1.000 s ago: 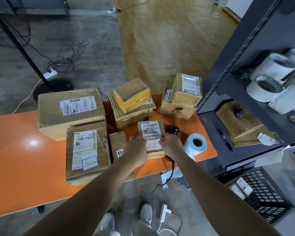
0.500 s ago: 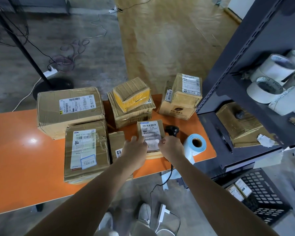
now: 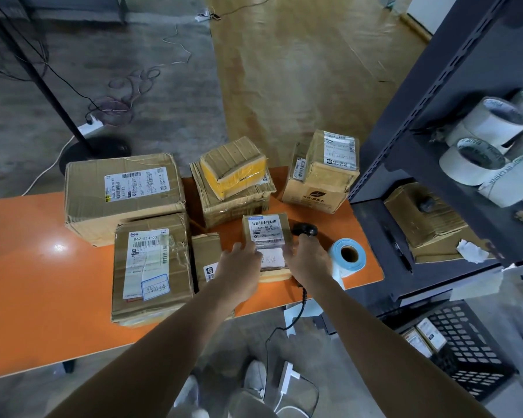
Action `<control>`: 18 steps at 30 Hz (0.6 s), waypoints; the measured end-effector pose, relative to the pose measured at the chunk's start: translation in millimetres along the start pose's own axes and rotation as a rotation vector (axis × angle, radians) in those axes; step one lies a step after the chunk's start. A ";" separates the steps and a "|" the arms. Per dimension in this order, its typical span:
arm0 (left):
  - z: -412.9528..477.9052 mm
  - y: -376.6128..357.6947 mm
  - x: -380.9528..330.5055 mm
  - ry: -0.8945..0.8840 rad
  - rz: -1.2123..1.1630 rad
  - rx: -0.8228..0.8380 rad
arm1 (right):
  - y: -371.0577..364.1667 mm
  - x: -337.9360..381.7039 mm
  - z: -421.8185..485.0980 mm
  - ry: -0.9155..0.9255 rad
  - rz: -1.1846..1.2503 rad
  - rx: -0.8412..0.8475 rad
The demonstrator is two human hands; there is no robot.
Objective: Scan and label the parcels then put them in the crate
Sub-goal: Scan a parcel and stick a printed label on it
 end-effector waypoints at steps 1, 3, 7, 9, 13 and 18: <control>0.2 -0.9 0.1 0.005 -0.016 -0.002 | -3.9 -1.8 -0.2 0.003 0.018 0.016; 0.3 -3.4 0.9 0.011 -0.045 -0.003 | -11.4 -3.9 -1.1 -0.030 0.089 0.051; 0.9 -10.0 0.4 0.000 -0.062 0.014 | -19.3 -7.9 3.6 -0.126 0.162 0.070; 2.0 -13.6 -0.4 0.015 -0.122 0.016 | -22.9 -11.0 7.3 -0.171 0.168 0.090; 5.5 -16.9 2.3 0.154 -0.370 -0.038 | -24.6 -14.1 10.9 -0.175 0.222 0.130; 13.7 -23.8 10.2 0.393 -0.630 -0.054 | -20.0 -16.6 4.5 -0.106 0.278 0.180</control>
Point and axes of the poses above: each hand's wrist, its own z-axis towards the middle knuckle, its own y-axis out of the back of the hand, x = y × z, the point moved 6 cm from there along z, towards the middle knuckle, and after that the axes turned 1 degree about -x, right-handed, at the moved point
